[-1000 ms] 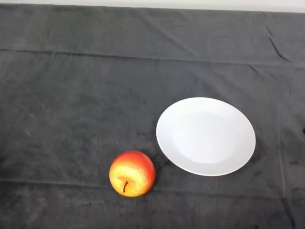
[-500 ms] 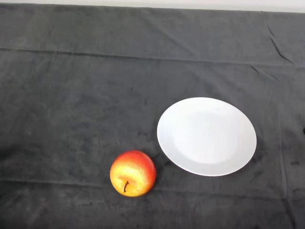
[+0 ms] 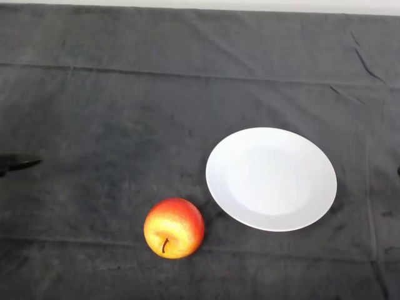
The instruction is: Move the apple to the plate
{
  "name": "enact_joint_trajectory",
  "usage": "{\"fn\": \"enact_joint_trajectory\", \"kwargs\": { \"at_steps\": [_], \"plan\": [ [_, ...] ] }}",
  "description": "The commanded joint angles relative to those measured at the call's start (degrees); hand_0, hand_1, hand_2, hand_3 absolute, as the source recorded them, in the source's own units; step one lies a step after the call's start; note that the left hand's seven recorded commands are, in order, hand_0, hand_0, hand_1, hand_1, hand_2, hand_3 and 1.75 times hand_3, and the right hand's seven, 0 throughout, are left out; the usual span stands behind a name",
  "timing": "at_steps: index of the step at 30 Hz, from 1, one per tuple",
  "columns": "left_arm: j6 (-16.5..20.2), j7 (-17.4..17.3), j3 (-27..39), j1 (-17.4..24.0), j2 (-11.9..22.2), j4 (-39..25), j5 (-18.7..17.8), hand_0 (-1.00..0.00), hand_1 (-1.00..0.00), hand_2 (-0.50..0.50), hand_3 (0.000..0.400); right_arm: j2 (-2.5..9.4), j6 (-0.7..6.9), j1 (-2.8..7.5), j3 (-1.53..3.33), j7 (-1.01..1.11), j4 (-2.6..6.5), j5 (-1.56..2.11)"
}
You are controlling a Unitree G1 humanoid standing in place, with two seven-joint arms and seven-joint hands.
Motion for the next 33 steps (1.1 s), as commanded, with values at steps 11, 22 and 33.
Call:
{"fn": "enact_joint_trajectory", "kwargs": {
  "at_steps": [11, 22, 33],
  "plan": [
    [4.73, -2.9, -4.24, 4.13, -3.24, -8.85, 2.81, 0.0, 0.0, 0.0, 0.0, -0.81, -0.01, 0.87, -1.45, -0.42, -0.92, -0.53],
    [11.17, -4.71, -6.69, 5.86, -6.08, -19.48, 2.88, 0.0, 0.0, 0.0, 0.0, -0.68, -0.04, 1.0, -1.46, -0.64, -1.23, -0.47],
    [14.05, -4.34, -11.11, 6.54, -9.24, -25.87, 3.51, 0.0, 0.0, 0.0, 0.0, -0.58, -0.04, 1.11, -1.46, -0.85, -1.52, -0.39]
  ]
}}
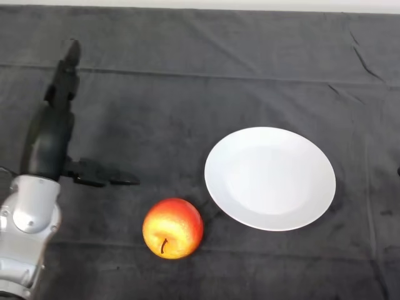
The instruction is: Move the apple to the plate
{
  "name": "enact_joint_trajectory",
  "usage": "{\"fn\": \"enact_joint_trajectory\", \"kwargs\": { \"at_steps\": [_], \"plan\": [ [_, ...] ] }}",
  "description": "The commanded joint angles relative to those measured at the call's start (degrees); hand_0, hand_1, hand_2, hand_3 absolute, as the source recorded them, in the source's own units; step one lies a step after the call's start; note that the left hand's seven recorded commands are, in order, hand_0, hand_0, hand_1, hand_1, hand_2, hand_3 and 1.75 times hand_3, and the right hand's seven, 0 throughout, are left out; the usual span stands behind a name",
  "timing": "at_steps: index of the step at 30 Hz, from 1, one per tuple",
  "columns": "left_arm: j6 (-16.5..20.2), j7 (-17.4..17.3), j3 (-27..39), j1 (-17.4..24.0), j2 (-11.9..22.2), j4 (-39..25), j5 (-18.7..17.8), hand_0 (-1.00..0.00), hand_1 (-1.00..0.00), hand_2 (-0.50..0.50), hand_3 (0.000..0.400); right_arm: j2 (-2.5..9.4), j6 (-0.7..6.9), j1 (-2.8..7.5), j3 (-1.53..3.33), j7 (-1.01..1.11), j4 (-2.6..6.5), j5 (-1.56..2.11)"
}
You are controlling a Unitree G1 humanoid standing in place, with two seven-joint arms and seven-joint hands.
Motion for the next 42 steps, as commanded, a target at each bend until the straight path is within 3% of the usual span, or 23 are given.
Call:
{"fn": "enact_joint_trajectory", "kwargs": {
  "at_steps": [1, 15, 27, 34, 42],
  "plan": [
    [1.11, 0.27, -0.51, 1.31, -0.42, -3.54, 0.55, 0.0, 0.0, 0.0, 0.0, -0.58, -0.04, 1.12, -1.46, -0.66, -1.5, -0.39],
    [4.97, 0.68, -7.98, 3.94, -1.72, -12.83, 0.8, 0.0, 0.0, 0.0, 0.0, -0.49, -0.02, 1.22, -1.47, -0.85, -1.74, -0.28],
    [9.45, -2.12, -13.37, 10.11, 1.16, -22.78, 1.12, 0.0, 0.0, 0.0, 0.0, -0.46, 0.0, 1.26, -1.47, -0.96, -1.85, -0.21],
    [9.87, -4.75, -13.97, 11.18, 3.68, -22.81, 1.92, 0.0, 0.0, 0.0, 0.0, -0.46, 0.02, 1.27, -1.47, -1.0, -1.88, -0.17],
    [9.05, -5.39, -14.66, 10.11, 5.04, -17.6, 5.43, 0.0, 0.0, 0.0, 0.0, -0.46, 0.04, 1.28, -1.47, -1.03, -1.89, -0.13]
  ]
}}
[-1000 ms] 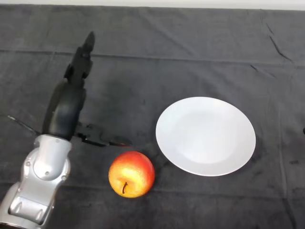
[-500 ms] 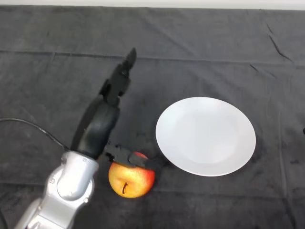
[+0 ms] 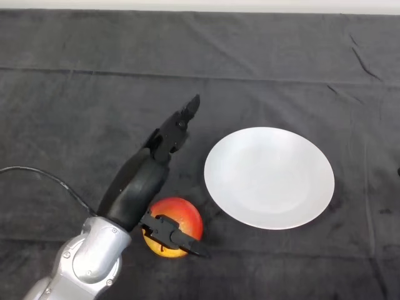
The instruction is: Move the apple to the plate
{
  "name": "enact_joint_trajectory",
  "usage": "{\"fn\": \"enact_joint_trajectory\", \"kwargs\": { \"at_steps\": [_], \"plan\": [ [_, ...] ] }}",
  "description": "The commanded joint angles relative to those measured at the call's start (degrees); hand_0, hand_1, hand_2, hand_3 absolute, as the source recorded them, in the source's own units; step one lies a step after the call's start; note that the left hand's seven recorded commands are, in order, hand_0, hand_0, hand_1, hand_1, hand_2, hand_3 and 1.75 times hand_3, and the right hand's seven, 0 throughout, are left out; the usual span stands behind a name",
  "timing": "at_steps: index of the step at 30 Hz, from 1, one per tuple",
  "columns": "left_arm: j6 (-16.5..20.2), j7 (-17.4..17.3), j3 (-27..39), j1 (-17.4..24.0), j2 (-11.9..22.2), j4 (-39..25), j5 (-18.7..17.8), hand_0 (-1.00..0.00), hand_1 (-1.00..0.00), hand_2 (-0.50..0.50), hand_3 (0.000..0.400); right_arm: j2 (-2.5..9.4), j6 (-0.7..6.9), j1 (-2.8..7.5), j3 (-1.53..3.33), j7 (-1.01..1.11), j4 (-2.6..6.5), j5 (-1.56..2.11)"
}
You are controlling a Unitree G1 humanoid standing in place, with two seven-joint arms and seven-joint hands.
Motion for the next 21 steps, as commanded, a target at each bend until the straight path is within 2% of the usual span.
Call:
{"fn": "enact_joint_trajectory", "kwargs": {
  "at_steps": [1, 10, 20, 21],
  "plan": [
    [-0.26, -0.12, -1.32, 0.95, 3.14, 3.44, 2.21, 0.0, 0.0, 0.0, 0.0, -0.46, 0.04, 1.28, -1.46, -0.78, -1.83, -0.12],
    [-0.51, 2.04, -3.36, -1.29, 2.66, 11.0, 8.25, 0.0, 0.0, 0.0, 0.0, -0.49, 0.07, 1.27, -1.45, -0.78, -1.8, -0.09],
    [-1.09, 2.49, -4.89, -3.25, 2.15, 17.93, 11.18, 0.0, 0.0, 0.0, 0.0, -0.52, 0.09, 1.24, -1.44, -0.75, -1.73, -0.06],
    [-0.97, 2.33, -4.97, -3.37, 2.1, 18.19, 11.29, -0.85, -0.82, -0.02, 0.34, -0.53, 0.09, 1.24, -1.44, -0.75, -1.72, -0.05]
  ]
}}
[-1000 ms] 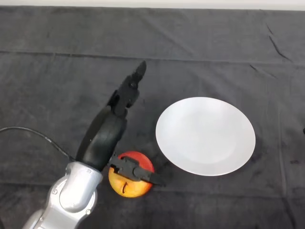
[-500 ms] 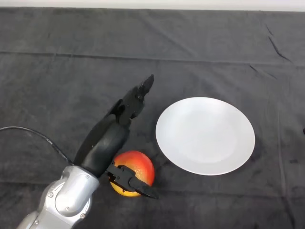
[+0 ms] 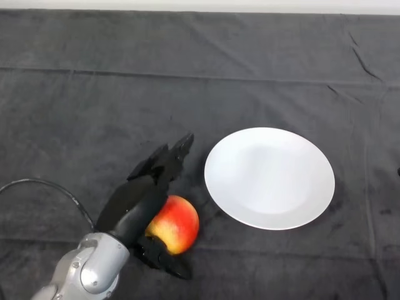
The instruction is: Move the apple to the plate
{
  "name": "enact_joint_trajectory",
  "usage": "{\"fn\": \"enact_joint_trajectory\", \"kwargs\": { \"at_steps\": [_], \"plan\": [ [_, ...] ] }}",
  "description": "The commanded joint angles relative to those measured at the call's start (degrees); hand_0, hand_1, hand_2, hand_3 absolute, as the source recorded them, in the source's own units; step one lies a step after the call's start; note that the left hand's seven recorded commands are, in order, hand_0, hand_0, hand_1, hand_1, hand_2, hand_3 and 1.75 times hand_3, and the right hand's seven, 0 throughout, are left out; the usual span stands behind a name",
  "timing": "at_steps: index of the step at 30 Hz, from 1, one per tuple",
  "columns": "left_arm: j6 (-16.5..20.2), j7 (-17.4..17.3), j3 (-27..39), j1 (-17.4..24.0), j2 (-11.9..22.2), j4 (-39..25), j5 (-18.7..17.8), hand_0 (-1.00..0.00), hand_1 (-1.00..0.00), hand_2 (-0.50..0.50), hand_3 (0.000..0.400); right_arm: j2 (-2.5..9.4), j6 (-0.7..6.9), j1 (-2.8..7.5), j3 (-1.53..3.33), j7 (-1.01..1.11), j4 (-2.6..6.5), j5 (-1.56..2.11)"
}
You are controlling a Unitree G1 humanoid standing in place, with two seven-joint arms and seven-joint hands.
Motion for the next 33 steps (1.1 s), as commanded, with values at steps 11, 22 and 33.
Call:
{"fn": "enact_joint_trajectory", "kwargs": {
  "at_steps": [11, 22, 33],
  "plan": [
    [0.48, -1.14, -1.33, -1.14, 2.29, 4.21, 2.24, -1.0, -1.0, 0.0, 0.4, -0.55, 0.1, 1.21, -1.43, -0.67, -1.66, -0.04],
    [3.85, -3.08, 1.99, -3.78, 1.7, -0.31, 0.26, -1.0, -1.0, 0.0, 0.4, -0.55, 0.1, 1.21, -1.41, -0.67, -1.65, -0.02],
    [4.9, 0.97, 3.49, -7.88, -2.86, -0.49, -1.42, -1.0, -1.0, 0.0, 0.4, -0.54, 0.08, 1.23, -1.39, -0.69, -1.69, -0.01]
  ]
}}
